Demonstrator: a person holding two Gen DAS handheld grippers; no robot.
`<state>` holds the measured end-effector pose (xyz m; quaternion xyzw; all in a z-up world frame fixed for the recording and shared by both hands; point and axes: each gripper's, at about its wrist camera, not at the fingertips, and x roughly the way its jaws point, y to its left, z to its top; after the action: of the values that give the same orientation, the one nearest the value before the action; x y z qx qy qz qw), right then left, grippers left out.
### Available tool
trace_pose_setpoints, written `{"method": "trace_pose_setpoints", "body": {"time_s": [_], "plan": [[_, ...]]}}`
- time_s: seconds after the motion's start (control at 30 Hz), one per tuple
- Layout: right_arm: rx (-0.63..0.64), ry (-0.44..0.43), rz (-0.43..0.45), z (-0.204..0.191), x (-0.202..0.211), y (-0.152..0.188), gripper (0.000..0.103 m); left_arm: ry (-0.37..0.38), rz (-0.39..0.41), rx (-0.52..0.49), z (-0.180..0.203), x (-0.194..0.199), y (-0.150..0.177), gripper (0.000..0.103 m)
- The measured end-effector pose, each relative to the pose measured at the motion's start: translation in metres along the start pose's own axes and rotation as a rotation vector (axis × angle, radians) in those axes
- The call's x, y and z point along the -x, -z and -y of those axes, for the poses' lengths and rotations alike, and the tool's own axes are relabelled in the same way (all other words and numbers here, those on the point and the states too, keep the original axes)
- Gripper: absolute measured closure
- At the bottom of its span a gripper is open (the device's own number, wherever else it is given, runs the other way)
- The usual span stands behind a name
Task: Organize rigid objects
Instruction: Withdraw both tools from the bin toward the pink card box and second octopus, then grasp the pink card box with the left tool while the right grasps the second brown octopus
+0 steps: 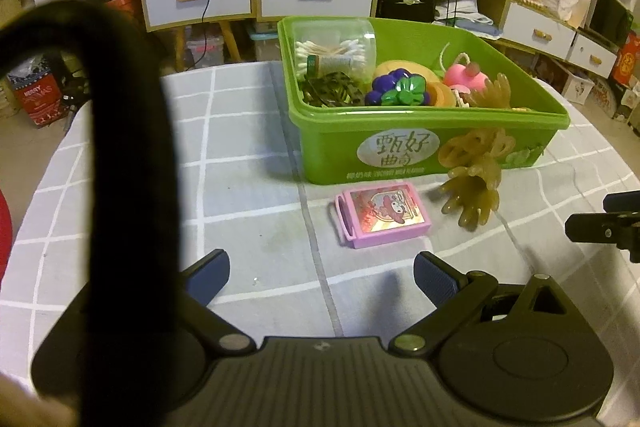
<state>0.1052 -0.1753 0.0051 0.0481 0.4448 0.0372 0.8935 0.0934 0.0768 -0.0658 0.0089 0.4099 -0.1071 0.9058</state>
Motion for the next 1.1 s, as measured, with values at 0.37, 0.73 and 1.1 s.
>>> {"method": "trace_pose_setpoints", "body": {"time_s": [0.37, 0.73, 1.1], "plan": [[0.028, -0.031, -0.009, -0.007, -0.014, 0.0, 0.007, 0.045, 0.02, 0.019, 0.01, -0.015, 0.001, 0.029], [0.046, -0.026, -0.015, -0.008, -0.024, -0.003, 0.007, 0.052, 0.044, 0.025, 0.026, -0.029, -0.009, 0.036], [0.085, -0.035, -0.018, -0.025, -0.028, -0.001, 0.007, 0.028, 0.045, 0.05, 0.017, -0.028, -0.015, 0.072]]}}
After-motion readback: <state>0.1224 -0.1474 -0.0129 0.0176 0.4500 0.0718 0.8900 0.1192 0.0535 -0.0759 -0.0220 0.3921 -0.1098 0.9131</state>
